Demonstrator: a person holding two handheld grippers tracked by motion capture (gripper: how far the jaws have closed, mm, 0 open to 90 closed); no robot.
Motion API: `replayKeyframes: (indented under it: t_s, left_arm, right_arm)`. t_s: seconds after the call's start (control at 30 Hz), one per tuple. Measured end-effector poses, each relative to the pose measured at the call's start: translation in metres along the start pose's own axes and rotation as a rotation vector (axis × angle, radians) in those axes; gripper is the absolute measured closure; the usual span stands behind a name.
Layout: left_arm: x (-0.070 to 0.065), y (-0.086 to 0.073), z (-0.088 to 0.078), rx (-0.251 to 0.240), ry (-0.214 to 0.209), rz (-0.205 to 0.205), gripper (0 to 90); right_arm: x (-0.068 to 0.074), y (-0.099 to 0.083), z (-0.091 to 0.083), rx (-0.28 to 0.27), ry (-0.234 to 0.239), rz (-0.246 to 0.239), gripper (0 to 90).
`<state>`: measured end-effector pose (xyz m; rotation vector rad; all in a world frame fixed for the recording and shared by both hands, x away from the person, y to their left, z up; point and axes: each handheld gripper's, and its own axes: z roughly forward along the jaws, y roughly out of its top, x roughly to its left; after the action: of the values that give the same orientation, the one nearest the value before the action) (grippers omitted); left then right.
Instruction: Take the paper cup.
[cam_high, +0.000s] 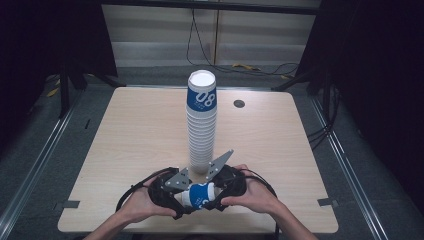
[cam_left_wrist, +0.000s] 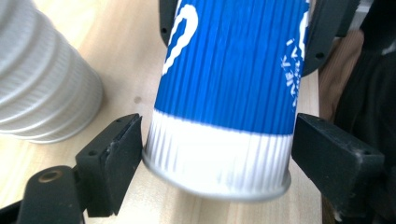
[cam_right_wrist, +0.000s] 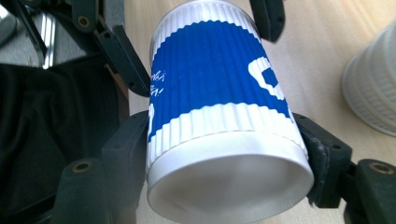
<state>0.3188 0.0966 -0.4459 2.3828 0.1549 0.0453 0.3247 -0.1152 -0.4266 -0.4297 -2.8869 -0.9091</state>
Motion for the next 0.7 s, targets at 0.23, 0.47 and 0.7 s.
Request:
replayKeyframes:
  t_s: [0.23, 0.47, 0.7]
  left_arm:
    - [0.0, -0.004, -0.004, -0.056, 0.0, -0.012, 18.8]
    - [0.009, -0.012, -0.012, -0.142, 0.01, -0.08, 20.2]
    - [0.018, -0.024, -0.024, -0.271, 0.01, -0.18, 19.5]
  right_arm:
    - [-0.002, -0.007, -0.003, -0.032, -0.007, 0.013, 28.6]
    - [-0.008, -0.014, -0.008, -0.075, -0.012, 0.041, 28.6]
    - [-0.01, -0.022, -0.01, -0.132, -0.018, 0.059, 28.5]
